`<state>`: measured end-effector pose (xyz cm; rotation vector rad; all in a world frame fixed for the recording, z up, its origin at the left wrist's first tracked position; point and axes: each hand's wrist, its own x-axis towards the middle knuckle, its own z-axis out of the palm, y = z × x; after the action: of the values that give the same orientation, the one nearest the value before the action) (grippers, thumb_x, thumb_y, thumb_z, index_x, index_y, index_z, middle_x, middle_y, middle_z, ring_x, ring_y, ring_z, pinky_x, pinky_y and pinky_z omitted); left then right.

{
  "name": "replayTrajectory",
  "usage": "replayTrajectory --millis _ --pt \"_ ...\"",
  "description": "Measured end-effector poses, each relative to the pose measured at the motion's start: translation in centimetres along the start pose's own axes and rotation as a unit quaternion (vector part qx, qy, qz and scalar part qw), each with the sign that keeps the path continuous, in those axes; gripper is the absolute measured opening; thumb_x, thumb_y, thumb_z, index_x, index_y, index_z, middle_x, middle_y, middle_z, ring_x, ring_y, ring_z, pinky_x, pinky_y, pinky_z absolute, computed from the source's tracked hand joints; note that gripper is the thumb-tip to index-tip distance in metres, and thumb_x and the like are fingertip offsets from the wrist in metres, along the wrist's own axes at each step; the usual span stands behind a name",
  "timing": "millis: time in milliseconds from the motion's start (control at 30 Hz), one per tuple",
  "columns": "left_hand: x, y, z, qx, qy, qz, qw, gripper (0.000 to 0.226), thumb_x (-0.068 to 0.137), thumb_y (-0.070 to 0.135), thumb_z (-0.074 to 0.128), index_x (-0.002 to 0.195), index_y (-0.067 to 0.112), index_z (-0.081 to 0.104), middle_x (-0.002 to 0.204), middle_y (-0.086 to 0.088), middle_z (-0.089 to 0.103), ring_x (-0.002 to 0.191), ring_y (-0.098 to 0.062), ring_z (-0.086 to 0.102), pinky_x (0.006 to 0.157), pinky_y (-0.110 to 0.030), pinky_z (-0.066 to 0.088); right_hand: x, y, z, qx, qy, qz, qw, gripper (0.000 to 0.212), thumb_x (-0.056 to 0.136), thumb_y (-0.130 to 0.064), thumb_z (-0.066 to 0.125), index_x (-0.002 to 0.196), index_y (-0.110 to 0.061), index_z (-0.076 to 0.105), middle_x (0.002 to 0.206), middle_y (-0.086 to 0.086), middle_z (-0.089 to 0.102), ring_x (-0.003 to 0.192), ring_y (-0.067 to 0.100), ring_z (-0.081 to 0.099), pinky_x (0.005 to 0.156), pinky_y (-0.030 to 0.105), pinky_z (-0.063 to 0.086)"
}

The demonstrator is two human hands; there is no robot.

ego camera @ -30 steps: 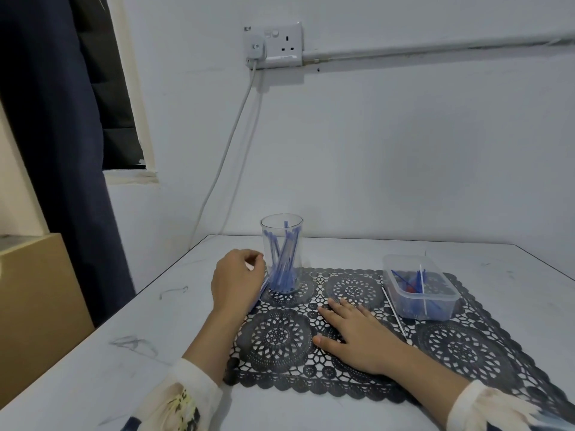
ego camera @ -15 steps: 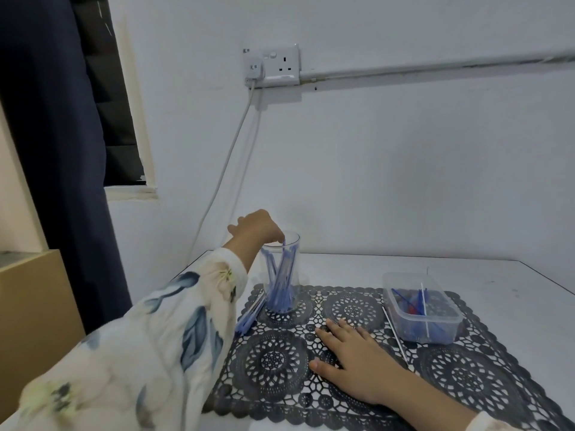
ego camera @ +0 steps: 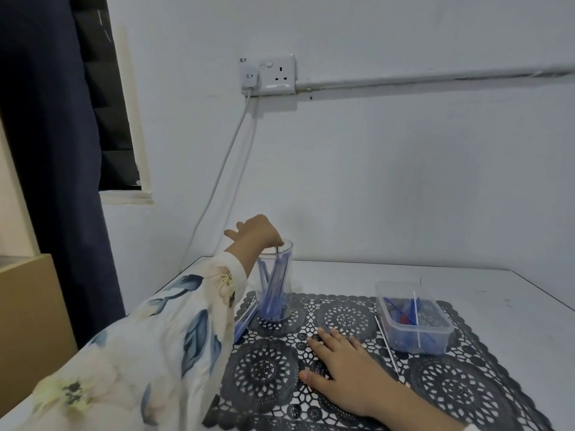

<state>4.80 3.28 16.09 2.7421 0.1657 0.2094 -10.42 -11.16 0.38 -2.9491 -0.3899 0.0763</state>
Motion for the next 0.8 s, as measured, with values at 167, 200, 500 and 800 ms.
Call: replayTrajectory --millis 167,200,500,800 --pt "-1.1 -0.3 -2.1 -0.196 0.16 0.149 0.956 0.027 0.091 0.029 0.052 0.068 0.016 0.052 0.062 0.004 0.053 0.077 -0.024 0.055 0.08 -0.034 0.036 0.0 0.1 -0.1 0.004 -0.001 0.002 1.0 0.116 0.048 -0.085 -0.006 0.149 -0.03 0.009 0.157 -0.003 0.0 0.144 0.018 -0.002 0.115 0.042 -0.001" --pt "-1.7 -0.4 -2.6 -0.223 0.196 0.187 0.936 0.024 0.093 0.028 0.049 0.072 0.017 0.052 0.065 0.005 0.057 0.076 -0.022 0.056 0.084 -0.037 0.04 0.0 0.1 -0.1 0.004 0.0 0.002 1.0 0.115 0.048 -0.085 -0.006 0.149 -0.031 0.009 0.157 -0.003 0.0 0.144 0.018 -0.002 0.115 0.042 -0.001" --pt "-8.7 -1.8 -3.9 -0.306 0.354 0.4 0.788 0.025 0.097 0.032 0.045 0.11 0.018 0.061 0.084 0.007 0.064 0.07 -0.004 0.054 0.067 -0.029 0.048 -0.3 -0.2 -0.1 -0.002 0.007 0.006 1.0 0.114 0.049 -0.083 -0.007 0.149 -0.03 0.009 0.157 -0.002 0.0 0.144 0.018 -0.002 0.114 0.042 0.0" --pt "-13.9 -6.3 2.9 -0.292 0.199 0.278 0.893 0.039 0.1 0.021 0.036 0.138 0.024 0.042 0.101 0.005 0.044 0.082 0.0 0.046 0.07 -0.007 0.031 -0.4 -0.2 0.2 0.012 0.025 0.006 1.0 0.108 0.056 -0.085 -0.002 0.148 -0.03 0.013 0.157 -0.004 0.003 0.143 0.016 0.002 0.115 0.04 0.002"
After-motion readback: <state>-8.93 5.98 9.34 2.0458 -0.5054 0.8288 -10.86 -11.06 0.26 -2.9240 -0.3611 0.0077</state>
